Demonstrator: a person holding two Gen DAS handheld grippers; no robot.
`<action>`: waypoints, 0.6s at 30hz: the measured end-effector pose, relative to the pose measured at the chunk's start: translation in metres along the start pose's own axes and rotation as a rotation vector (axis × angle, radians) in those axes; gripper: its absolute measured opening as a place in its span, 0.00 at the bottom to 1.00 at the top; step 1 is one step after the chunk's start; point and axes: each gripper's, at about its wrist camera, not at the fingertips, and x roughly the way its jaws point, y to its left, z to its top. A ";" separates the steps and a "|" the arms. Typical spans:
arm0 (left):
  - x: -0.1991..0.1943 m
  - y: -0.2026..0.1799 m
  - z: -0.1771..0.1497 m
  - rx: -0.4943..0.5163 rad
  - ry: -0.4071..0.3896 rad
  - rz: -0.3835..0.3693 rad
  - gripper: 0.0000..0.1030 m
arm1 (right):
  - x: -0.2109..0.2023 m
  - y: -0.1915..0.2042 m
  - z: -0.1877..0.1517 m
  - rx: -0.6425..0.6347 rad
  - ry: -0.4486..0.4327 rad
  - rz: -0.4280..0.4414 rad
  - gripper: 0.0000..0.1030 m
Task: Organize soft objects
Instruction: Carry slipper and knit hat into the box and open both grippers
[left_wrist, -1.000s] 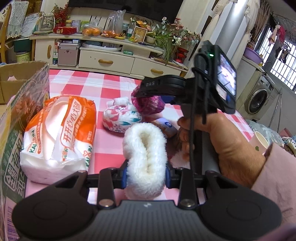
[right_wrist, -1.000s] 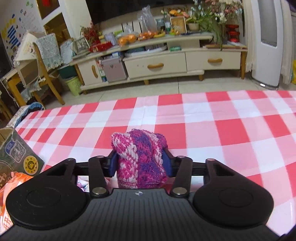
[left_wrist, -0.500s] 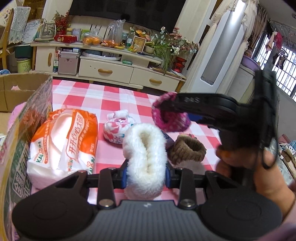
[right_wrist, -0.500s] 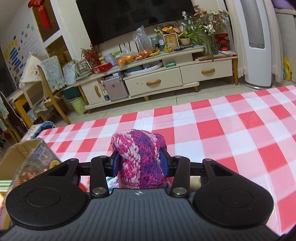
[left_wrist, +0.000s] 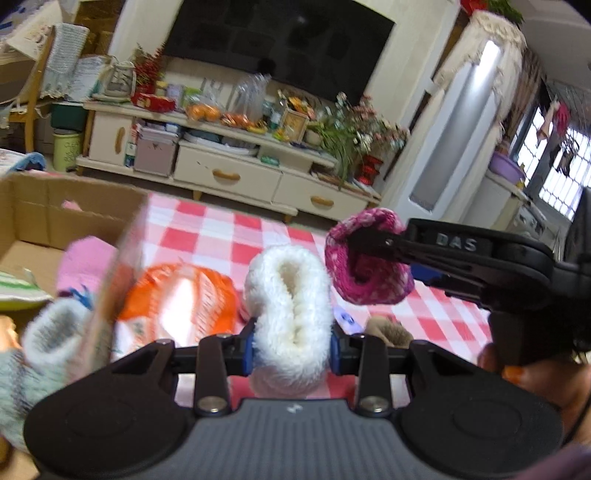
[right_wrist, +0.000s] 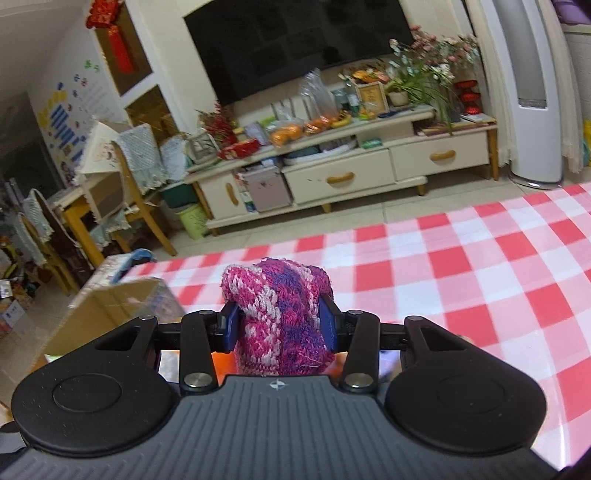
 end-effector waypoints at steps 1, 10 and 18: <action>-0.004 0.004 0.002 -0.005 -0.016 0.008 0.33 | 0.001 0.006 0.002 -0.003 -0.003 0.013 0.52; -0.033 0.058 0.028 -0.085 -0.135 0.135 0.33 | 0.018 0.067 0.010 -0.041 -0.022 0.141 0.52; -0.041 0.111 0.042 -0.204 -0.185 0.305 0.34 | 0.057 0.128 0.005 -0.086 0.016 0.245 0.53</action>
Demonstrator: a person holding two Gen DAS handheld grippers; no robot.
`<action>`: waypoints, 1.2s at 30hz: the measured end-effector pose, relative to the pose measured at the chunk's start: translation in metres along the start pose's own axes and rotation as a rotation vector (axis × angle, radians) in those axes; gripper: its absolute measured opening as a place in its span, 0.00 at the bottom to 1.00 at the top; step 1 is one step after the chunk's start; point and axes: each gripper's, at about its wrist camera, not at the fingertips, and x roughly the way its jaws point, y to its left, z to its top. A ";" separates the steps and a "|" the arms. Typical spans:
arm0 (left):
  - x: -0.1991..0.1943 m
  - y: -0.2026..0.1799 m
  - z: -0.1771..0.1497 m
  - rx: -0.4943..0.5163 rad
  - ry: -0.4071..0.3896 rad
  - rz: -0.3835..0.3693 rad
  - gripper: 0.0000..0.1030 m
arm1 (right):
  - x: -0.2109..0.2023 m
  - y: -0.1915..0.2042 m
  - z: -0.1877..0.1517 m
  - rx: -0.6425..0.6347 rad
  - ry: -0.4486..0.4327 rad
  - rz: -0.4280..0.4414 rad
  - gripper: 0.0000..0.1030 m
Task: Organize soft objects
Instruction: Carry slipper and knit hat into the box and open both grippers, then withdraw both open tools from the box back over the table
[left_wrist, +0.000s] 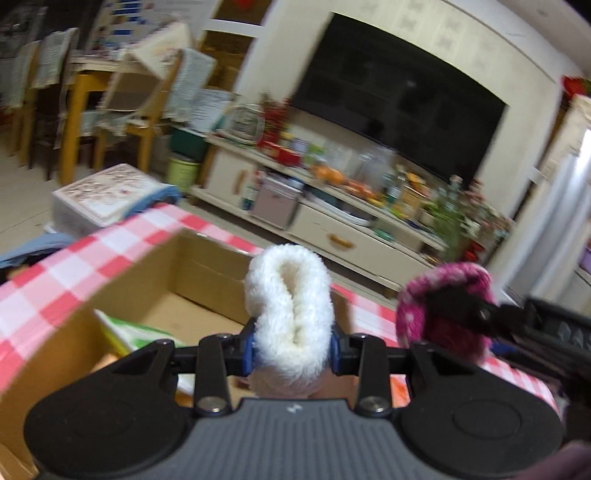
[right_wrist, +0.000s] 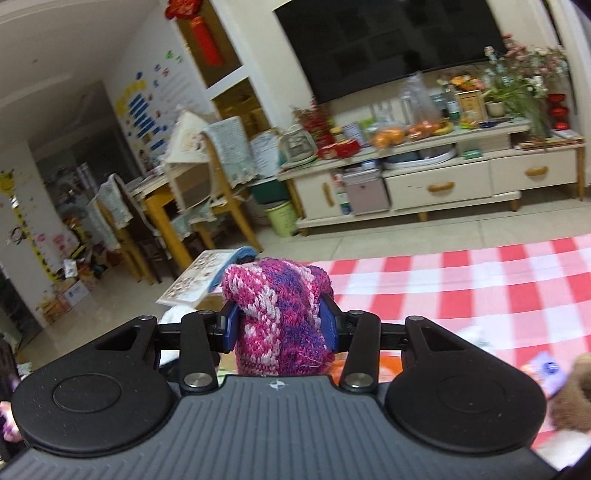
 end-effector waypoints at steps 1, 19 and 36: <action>0.001 0.004 0.002 -0.010 -0.005 0.014 0.34 | 0.007 0.005 -0.001 -0.007 0.006 0.006 0.53; 0.007 0.038 0.009 -0.092 0.041 0.096 0.70 | 0.048 0.026 -0.028 -0.039 0.097 0.052 0.97; -0.006 -0.013 -0.003 0.160 -0.035 0.121 0.94 | -0.030 0.004 -0.049 -0.100 -0.062 -0.157 1.00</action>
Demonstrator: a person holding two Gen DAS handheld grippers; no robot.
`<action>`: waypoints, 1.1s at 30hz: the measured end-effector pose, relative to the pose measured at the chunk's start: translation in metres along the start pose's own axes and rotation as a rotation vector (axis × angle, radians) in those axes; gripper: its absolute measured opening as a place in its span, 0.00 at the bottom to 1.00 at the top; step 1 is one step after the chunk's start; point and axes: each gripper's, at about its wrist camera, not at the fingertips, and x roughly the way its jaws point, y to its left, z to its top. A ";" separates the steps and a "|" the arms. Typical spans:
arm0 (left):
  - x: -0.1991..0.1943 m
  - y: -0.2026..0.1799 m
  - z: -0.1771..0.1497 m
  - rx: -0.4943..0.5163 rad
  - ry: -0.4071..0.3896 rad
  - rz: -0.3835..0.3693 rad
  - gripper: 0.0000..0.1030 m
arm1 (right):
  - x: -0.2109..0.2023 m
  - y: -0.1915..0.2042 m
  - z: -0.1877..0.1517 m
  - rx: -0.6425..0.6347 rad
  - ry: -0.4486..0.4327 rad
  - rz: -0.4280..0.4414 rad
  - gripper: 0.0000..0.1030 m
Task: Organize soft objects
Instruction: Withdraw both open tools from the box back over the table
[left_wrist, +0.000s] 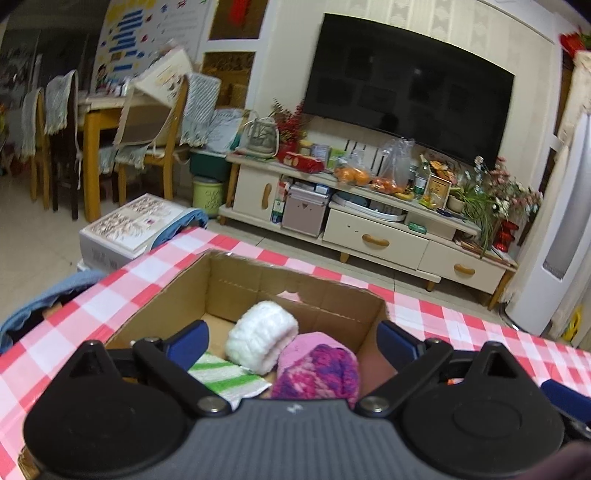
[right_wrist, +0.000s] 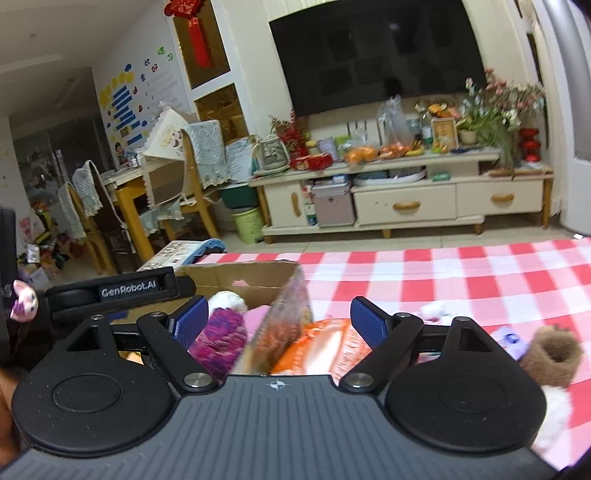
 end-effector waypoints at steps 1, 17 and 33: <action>0.000 -0.003 0.000 0.009 -0.003 -0.002 0.94 | -0.003 -0.001 0.000 -0.005 -0.006 -0.007 1.00; -0.008 -0.043 -0.011 0.114 -0.006 -0.045 0.96 | -0.033 -0.044 -0.017 0.028 -0.052 -0.107 1.00; -0.004 -0.095 -0.031 0.235 0.011 -0.071 0.98 | -0.063 -0.088 -0.038 0.063 -0.057 -0.190 1.00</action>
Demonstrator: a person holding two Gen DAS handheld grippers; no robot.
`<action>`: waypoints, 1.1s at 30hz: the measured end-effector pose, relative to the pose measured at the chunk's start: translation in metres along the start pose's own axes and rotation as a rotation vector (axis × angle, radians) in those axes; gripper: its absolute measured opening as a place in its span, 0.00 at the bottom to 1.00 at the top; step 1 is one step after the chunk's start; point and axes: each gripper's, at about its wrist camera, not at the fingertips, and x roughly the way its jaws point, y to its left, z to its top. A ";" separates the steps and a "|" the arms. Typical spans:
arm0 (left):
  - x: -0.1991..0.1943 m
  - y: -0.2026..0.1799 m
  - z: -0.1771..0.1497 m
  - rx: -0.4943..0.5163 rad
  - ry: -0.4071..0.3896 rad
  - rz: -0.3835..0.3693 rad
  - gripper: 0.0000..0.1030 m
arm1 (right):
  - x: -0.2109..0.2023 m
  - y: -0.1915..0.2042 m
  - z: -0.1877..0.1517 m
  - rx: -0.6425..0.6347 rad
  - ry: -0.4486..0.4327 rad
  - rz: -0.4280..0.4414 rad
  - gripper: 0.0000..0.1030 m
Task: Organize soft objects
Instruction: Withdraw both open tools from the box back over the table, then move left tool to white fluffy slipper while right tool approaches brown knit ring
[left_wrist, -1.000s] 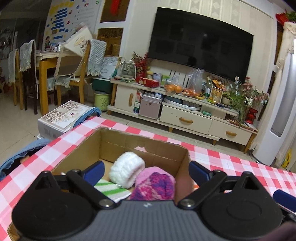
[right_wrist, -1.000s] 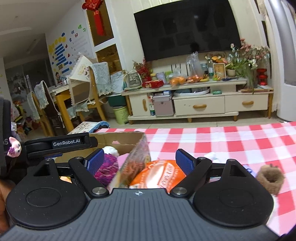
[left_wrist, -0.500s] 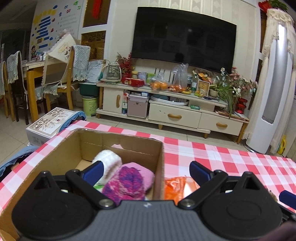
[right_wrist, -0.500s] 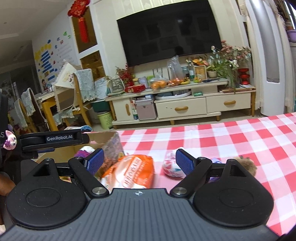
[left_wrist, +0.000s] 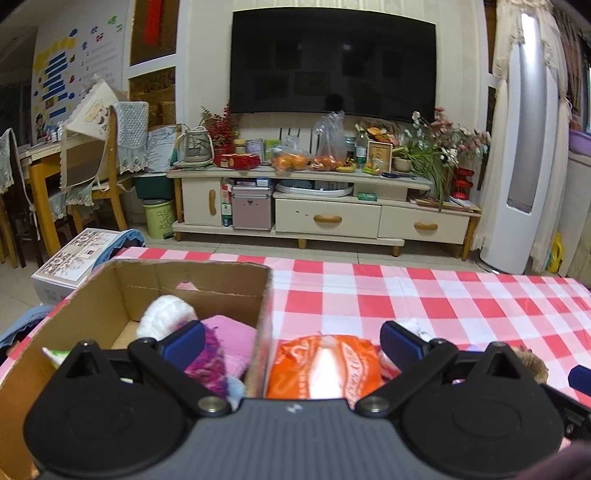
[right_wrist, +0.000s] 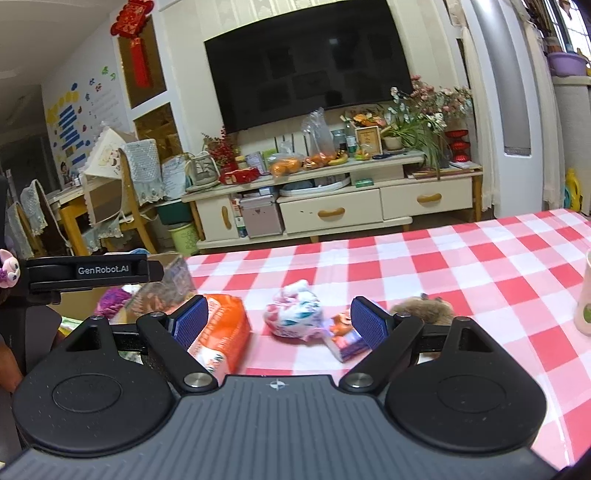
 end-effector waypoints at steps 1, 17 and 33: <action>0.000 -0.002 0.000 0.006 0.001 -0.003 0.98 | 0.000 -0.005 0.000 0.006 0.000 -0.004 1.00; -0.007 -0.062 -0.022 0.140 0.026 -0.200 0.99 | -0.006 -0.083 -0.005 0.113 -0.005 -0.122 1.00; 0.006 -0.143 -0.080 0.305 0.163 -0.488 0.98 | 0.037 -0.157 -0.007 0.247 0.115 -0.057 1.00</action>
